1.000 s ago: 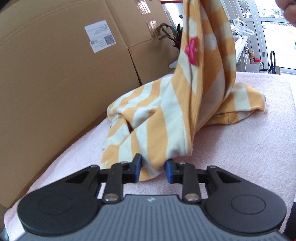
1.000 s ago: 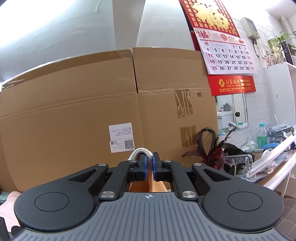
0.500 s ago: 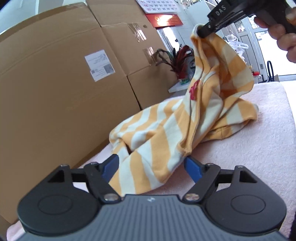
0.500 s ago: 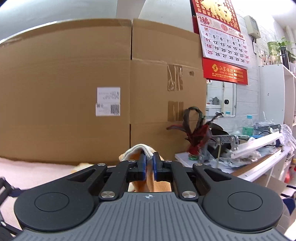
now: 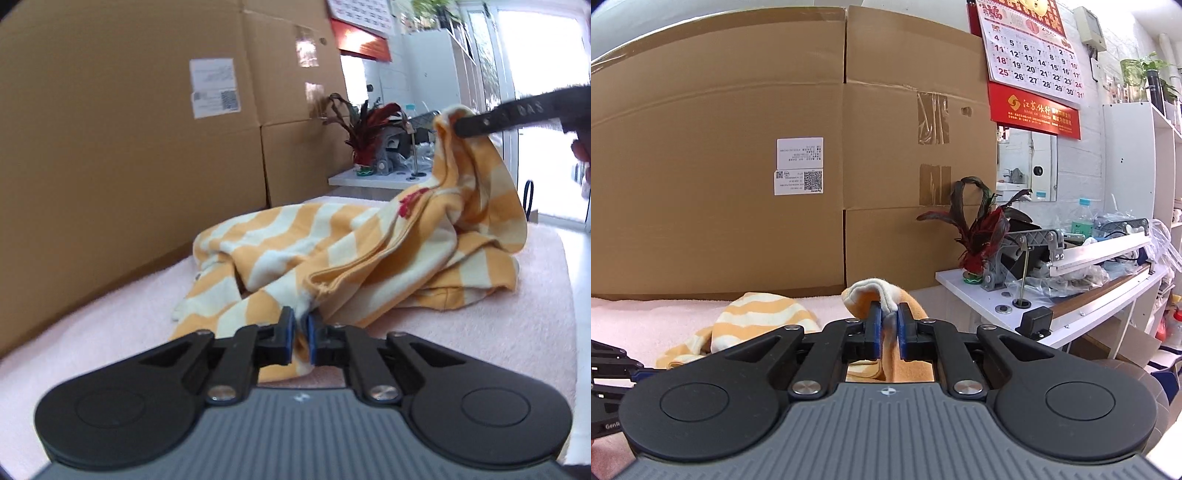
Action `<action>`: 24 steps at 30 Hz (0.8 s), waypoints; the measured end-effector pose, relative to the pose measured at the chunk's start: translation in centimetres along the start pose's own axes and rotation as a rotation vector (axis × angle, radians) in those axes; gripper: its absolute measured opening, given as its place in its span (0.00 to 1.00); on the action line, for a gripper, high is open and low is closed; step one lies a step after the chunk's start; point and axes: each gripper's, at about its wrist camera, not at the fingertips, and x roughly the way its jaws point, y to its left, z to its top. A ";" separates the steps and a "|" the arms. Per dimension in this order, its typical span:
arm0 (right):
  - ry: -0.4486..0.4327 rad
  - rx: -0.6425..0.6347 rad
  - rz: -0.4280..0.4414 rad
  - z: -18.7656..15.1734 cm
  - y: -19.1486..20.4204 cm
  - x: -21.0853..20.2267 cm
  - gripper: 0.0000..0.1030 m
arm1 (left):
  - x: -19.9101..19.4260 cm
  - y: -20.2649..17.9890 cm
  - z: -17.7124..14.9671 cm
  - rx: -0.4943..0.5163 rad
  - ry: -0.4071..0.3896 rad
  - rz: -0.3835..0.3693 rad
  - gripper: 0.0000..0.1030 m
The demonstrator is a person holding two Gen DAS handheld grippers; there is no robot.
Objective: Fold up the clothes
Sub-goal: 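Lift the shirt high with both grippers, letting it hang and unfurl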
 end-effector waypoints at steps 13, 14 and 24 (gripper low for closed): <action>-0.210 0.049 0.087 7.0 0.7 -3.1 0.07 | -9.0 8.4 7.2 -0.298 -0.381 0.203 0.03; -0.241 0.061 0.116 8.1 0.9 -3.6 0.07 | -10.6 9.4 8.1 -0.310 -0.409 0.215 0.03; -0.566 0.059 0.351 18.0 5.1 -10.2 0.07 | -25.6 16.2 15.0 -0.313 -0.597 0.386 0.00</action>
